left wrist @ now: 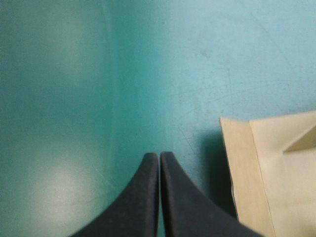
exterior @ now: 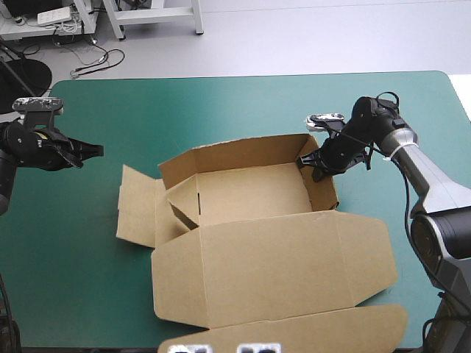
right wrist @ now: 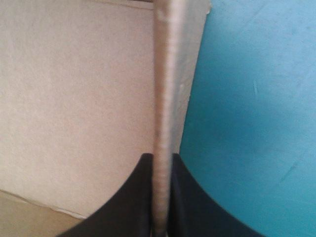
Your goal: Fold the box
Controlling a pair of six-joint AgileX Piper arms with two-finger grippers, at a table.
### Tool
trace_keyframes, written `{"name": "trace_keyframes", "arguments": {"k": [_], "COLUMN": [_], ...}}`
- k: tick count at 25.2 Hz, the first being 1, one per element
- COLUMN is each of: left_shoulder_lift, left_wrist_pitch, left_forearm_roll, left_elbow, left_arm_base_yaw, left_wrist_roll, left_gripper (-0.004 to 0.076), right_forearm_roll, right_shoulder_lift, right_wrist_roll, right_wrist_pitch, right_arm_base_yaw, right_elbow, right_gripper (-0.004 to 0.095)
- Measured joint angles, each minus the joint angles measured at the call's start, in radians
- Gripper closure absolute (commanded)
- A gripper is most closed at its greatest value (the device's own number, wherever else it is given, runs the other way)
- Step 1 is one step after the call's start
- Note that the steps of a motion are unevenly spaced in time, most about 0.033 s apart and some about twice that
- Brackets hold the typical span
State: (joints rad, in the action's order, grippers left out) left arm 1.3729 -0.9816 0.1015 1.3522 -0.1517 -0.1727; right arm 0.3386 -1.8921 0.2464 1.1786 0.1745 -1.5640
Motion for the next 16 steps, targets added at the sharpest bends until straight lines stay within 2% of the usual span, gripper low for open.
{"name": "trace_keyframes", "arguments": {"k": [4,8,13,16], "left_shoulder_lift": [0.023,0.041,0.065,0.108], "left_wrist_pitch": [0.009,0.019,0.014,-0.018], "left_forearm_roll": [0.026,0.146,0.410,0.691], "left_elbow": [0.000,0.000,0.000,0.000], "left_arm_base_yaw": [-0.031,-0.145,-0.311,-0.439], "left_wrist_roll": [0.000,-0.048,-0.164,-0.294], "left_gripper": [0.0722,0.0722,0.0722,0.0722], "right_forearm_roll": [0.050,0.072,0.112,0.178], "right_shoulder_lift": [0.004,0.034,0.093,0.164], "right_wrist_roll": [0.004,-0.011,-0.026,-0.033], "right_wrist_pitch": [0.001,0.025,0.050,0.058], "right_arm_base_yaw": [0.004,-0.008,-0.060,-0.123], "right_elbow": [-0.033,-0.106,-0.212,-0.278], "right_gripper": [0.0923,0.0923,0.0923,0.0923]}}
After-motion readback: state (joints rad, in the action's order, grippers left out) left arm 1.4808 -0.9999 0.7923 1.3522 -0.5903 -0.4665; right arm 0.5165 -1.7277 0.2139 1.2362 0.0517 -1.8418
